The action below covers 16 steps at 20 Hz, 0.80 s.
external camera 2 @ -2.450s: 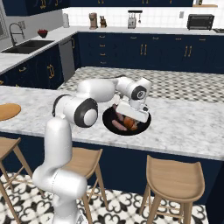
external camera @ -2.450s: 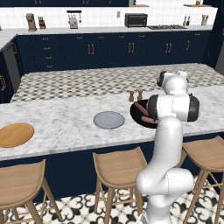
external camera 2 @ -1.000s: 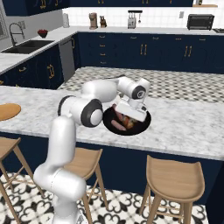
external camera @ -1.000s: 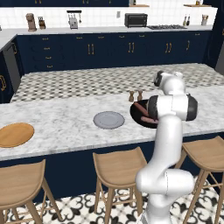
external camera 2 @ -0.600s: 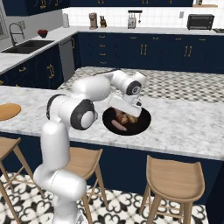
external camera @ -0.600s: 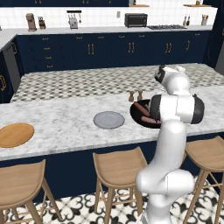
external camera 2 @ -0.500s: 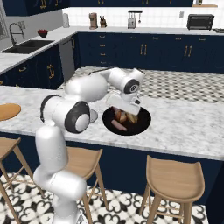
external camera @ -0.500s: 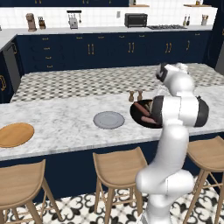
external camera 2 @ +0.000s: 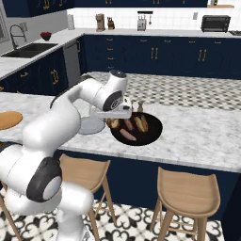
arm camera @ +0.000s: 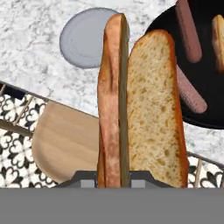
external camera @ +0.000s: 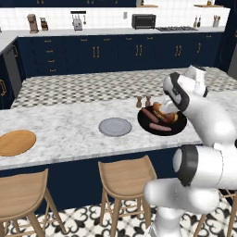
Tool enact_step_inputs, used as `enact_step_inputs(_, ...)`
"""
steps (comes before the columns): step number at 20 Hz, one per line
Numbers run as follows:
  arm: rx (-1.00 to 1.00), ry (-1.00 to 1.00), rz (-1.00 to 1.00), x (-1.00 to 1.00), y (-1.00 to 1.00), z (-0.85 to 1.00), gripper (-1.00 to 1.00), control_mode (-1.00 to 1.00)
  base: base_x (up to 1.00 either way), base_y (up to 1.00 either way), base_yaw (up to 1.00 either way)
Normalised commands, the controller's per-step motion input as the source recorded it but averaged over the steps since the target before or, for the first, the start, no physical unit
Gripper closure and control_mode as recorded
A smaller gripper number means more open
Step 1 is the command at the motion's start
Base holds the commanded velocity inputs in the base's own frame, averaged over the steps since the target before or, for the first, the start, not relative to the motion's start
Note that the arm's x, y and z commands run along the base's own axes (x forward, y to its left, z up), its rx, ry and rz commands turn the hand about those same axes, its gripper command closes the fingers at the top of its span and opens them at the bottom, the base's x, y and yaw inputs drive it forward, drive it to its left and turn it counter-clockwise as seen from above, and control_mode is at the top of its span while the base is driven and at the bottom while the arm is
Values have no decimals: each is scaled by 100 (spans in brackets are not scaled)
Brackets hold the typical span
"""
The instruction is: Place one bun and one sausage from the bowl on each plate.
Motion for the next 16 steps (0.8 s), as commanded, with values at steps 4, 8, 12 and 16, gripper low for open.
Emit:
enact_step_inputs(4,-3,-10,5,-25,25,0,100,100,-54,75,10)
enact_step_inputs(8,0,0,0,0,0,0,100,100,-16,100,1)
enact_step_inputs(12,0,0,0,0,0,0,100,100,19,100,-2)
enact_step_inputs(16,0,0,0,0,0,0,100,100,24,100,-8)
